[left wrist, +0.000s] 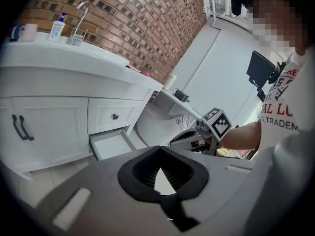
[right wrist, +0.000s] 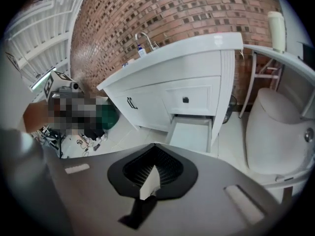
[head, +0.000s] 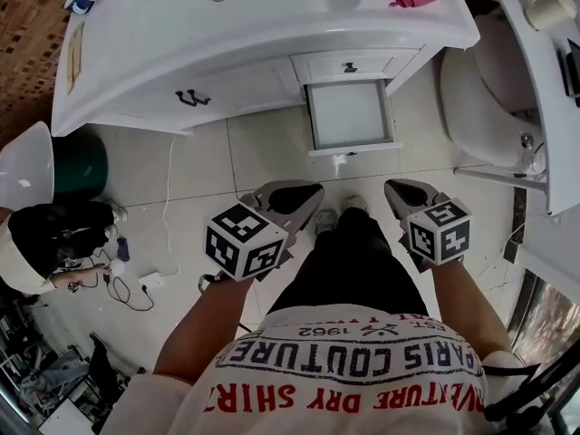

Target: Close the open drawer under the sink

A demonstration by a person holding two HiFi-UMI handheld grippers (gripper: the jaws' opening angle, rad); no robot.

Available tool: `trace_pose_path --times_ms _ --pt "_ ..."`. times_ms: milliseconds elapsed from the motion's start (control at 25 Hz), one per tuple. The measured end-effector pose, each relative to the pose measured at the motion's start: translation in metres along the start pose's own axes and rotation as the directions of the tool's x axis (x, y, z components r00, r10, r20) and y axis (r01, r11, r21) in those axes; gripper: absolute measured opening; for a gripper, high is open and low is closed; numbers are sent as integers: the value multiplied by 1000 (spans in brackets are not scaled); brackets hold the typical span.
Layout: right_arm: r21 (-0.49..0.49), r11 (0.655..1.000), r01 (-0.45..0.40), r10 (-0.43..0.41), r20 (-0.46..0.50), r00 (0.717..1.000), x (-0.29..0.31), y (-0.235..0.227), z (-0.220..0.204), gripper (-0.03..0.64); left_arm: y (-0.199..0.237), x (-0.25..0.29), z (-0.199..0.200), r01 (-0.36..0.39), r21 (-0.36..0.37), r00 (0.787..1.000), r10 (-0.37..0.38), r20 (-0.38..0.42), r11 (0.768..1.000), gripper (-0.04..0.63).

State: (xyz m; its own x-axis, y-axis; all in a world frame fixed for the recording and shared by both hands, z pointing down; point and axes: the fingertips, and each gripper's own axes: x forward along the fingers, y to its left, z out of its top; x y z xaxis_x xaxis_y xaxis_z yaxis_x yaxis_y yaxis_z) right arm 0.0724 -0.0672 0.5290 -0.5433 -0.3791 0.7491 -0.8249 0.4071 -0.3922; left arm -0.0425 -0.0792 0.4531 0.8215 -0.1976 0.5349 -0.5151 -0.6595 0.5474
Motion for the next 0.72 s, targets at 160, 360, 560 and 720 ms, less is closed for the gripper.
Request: trace_pose_path --times_ms 160,360,560,720 --pt "16 998 60 -59 -77 995 61 -53 -46 6 25 24 -28 -35 -40 999 34 -22 999 -8" --pt "4 994 107 -105 -175 979 143 -112 -94 6 59 54 -62 -59 -102 998 57 -16 993 -8" --pt "148 981 123 -87 -224 971 196 -140 -116 6 87 77 -88 -78 -118 997 77 -8 990 -8" --pt "185 972 147 -102 -231 968 222 -152 -122 6 104 89 -102 -82 -131 997 81 -13 988 -8"
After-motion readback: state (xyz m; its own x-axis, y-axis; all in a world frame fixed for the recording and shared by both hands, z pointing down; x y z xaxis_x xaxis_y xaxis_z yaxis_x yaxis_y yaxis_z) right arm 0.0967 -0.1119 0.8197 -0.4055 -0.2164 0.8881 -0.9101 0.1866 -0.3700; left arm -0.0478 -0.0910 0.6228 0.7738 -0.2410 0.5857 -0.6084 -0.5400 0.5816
